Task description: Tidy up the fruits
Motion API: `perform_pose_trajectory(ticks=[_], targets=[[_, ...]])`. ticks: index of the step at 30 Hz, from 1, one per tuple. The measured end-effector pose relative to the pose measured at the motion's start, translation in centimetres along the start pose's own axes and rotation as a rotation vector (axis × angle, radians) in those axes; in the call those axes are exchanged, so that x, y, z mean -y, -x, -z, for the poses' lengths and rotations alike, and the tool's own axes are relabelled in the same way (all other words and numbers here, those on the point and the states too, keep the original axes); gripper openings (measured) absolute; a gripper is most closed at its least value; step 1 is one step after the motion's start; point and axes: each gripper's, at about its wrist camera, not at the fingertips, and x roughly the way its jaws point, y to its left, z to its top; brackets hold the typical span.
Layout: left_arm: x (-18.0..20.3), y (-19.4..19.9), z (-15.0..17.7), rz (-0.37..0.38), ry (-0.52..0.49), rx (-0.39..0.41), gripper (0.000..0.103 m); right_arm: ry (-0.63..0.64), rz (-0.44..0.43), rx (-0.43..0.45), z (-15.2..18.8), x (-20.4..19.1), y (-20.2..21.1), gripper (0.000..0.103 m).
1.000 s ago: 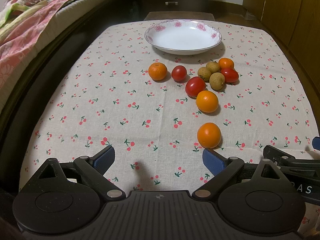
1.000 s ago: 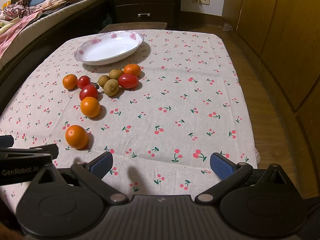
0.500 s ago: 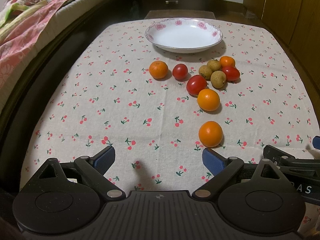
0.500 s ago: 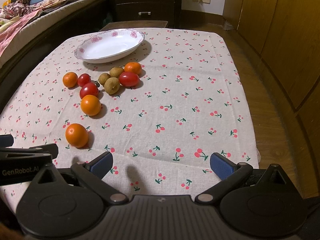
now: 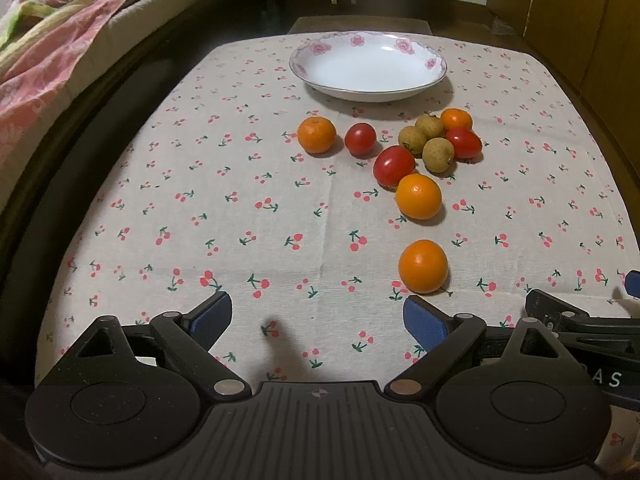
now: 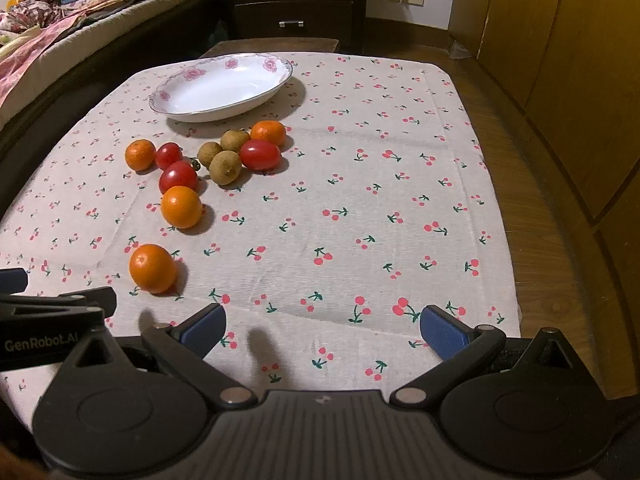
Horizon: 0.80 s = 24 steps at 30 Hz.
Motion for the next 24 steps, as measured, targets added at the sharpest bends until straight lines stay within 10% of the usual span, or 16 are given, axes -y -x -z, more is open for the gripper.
perform_pose_trajectory(ticks=[24], targets=[[1.9, -1.8, -2.5, 0.112, 0.035, 0.010, 0.092, -0.051, 0.002, -0.019, -1.4, 2.9, -0.9, 0.103]])
